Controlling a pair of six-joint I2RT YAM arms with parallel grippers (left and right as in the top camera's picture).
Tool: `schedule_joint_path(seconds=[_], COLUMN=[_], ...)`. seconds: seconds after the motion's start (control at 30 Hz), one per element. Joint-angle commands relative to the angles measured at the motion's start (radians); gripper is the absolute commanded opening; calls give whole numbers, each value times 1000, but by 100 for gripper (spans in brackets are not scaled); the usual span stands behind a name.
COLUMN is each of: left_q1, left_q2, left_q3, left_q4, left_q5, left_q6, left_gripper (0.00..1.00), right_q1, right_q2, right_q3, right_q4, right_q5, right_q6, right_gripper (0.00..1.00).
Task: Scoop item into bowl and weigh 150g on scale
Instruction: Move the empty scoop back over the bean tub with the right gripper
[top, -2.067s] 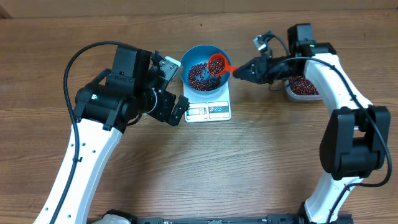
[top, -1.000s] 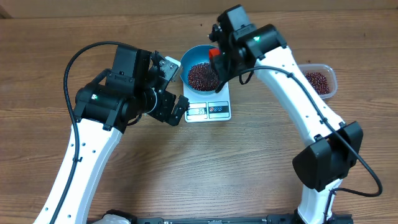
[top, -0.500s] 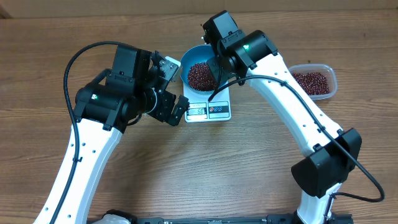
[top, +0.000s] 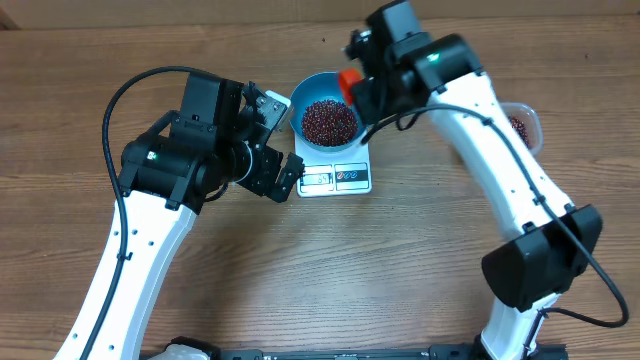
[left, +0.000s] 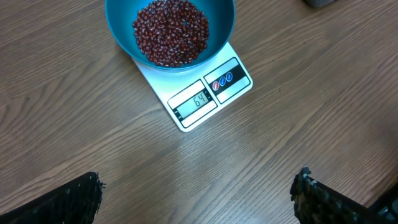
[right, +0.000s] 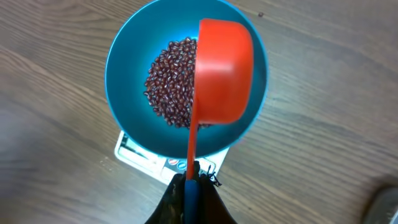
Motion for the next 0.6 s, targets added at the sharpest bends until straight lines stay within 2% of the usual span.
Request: schedule_joint_path(seconds=[0.0,0.17,0.43,0.57], left_q1=[-3,-3,-3,-3], left_q2=[-5,-5,-5,-5], left_q3=[19,19,19,19], left_q4=[0,0,0,0], left_q5=[15,15,15,15], left_q6=[19,19,19,19], left_gripper=[100,100,99,100], right_q1=[-95,-257,-545,-638], right_q2=[-74,-114,-137,-134], right_q3=[34,34,30,-2], right_q4=[-21,-101,-263,-271], right_q5=[-233,-345,-339,-272], right_q6=[-36,-65,-141,-140], right_gripper=[4,4,4,4])
